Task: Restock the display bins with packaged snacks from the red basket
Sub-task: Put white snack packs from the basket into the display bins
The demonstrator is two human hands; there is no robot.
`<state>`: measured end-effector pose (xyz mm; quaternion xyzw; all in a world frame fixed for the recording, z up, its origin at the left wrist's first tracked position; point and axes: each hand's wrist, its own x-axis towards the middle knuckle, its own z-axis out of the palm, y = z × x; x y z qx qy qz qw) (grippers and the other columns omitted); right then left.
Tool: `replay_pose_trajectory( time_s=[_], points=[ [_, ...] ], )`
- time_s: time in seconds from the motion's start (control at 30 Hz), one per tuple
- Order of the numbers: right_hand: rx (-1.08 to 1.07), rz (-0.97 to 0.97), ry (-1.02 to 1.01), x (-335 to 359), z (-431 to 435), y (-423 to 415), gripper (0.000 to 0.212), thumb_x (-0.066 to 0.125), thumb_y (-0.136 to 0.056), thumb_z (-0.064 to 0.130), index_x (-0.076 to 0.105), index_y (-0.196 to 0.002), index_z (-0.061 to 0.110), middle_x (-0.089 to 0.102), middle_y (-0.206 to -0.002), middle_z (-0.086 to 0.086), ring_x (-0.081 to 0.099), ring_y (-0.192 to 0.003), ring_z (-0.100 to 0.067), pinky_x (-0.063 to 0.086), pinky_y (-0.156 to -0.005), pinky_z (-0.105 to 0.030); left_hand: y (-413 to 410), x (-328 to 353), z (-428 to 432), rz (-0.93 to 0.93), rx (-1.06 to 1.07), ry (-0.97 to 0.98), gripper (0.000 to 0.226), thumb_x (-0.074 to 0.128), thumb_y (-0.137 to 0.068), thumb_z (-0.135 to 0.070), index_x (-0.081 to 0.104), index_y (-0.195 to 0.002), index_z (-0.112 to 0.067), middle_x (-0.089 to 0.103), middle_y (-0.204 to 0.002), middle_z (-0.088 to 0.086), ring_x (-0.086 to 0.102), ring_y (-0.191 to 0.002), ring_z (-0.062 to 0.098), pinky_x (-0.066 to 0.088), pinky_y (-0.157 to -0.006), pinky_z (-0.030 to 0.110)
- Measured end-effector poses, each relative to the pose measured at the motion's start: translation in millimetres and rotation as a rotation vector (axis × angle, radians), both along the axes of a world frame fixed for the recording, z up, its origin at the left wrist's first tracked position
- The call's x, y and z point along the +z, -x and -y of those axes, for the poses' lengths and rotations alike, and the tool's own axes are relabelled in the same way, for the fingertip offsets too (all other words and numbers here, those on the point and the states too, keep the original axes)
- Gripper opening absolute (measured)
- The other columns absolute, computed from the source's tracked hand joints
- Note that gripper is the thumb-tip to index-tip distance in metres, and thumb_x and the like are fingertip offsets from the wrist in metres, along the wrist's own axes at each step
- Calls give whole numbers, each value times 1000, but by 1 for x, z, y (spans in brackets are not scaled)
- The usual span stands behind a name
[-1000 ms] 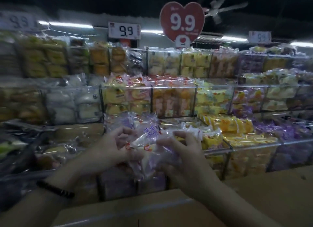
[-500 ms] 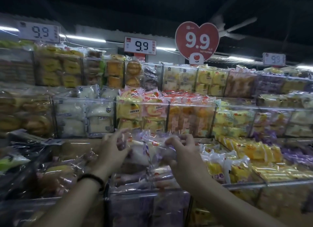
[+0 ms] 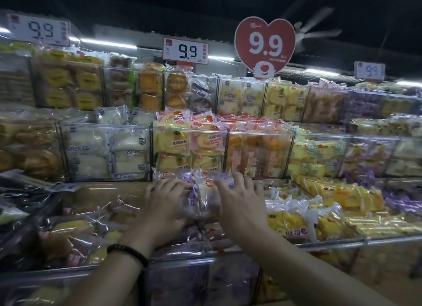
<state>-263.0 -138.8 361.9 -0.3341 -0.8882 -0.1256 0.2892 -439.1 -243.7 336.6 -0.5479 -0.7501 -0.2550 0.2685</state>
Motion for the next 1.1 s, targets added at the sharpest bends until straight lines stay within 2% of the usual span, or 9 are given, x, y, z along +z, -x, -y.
replay_pose_trajectory(
  time_s=[0.1, 0.23, 0.47, 0.53, 0.63, 0.73, 0.87, 0.93, 1.1],
  points=[
    [119, 13, -18, 0, 6, -1, 84, 66, -89, 21, 16, -154, 42, 26, -159, -13, 32, -142, -35, 40, -112, -48, 4, -1, -2, 19, 80, -51, 65, 77, -81, -31, 48, -138, -42, 47, -145, -18, 37, -141, 14, 28, -117, 46],
    [206, 43, 84, -6, 8, 0, 76, 63, -86, 38, 22, -149, 49, 37, -147, -5, 37, -135, -28, 54, -94, -46, 7, -3, -7, 35, 84, -71, 64, 84, -79, -34, 49, -133, -41, 47, -139, -15, 38, -134, 17, 35, -109, 45],
    [64, 91, 13, -2, 6, 9, 78, 70, -88, 19, 25, -150, 40, 40, -146, -14, 40, -134, -37, 52, -91, -46, 3, -2, -6, 23, 43, -36, 74, 81, -82, -22, 41, -141, -38, 36, -143, -10, 33, -139, 16, 29, -120, 39],
    [54, 117, 47, -4, 9, 14, 85, 68, -88, 11, 22, -153, 40, 36, -148, -16, 36, -137, -38, 53, -92, -45, 3, -2, -3, 14, 45, 11, 83, 79, -83, -19, 30, -148, -35, 26, -150, -4, 28, -144, 21, 33, -122, 42],
    [77, 106, 111, -3, 9, 18, 88, 70, -87, 8, 22, -152, 42, 34, -148, -14, 32, -141, -38, 52, -101, -48, 0, -1, 0, 66, 39, 66, 95, 76, -87, -16, 16, -157, -35, 14, -159, 0, 14, -153, 26, 24, -126, 43],
    [157, 77, 234, 3, 8, 9, 90, 69, -93, 19, 12, -158, 42, 32, -152, -12, 28, -145, -33, 46, -108, -49, 0, 0, 0, 96, 40, 46, 96, 78, -84, -25, 17, -157, -36, 19, -157, 0, 20, -151, 26, 23, -127, 47],
    [202, 82, 265, 14, 14, -22, 100, 73, -93, 39, 3, -164, 31, 15, -169, -10, 11, -157, -30, 22, -125, -47, -6, 7, 9, 225, 12, -34, 91, 75, -68, -46, 28, -146, -48, 29, -151, -10, 25, -144, 22, 25, -118, 55],
    [203, 58, 265, 17, 14, -45, 92, 71, -93, 44, 14, -163, 27, 20, -169, -6, 16, -156, -28, 23, -125, -46, -13, 11, 17, 273, -34, -113, 87, 76, -64, -45, 36, -141, -50, 33, -148, -12, 30, -140, 21, 29, -112, 53],
    [203, -44, 205, 15, 14, -118, 48, 56, -100, 50, 46, -143, 31, 48, -145, 4, 44, -133, -21, 46, -105, -41, -67, 24, 32, 209, -148, -319, 50, 70, -78, -31, 49, -122, -41, 48, -126, -14, 48, -120, 16, 44, -100, 48]
  ],
)
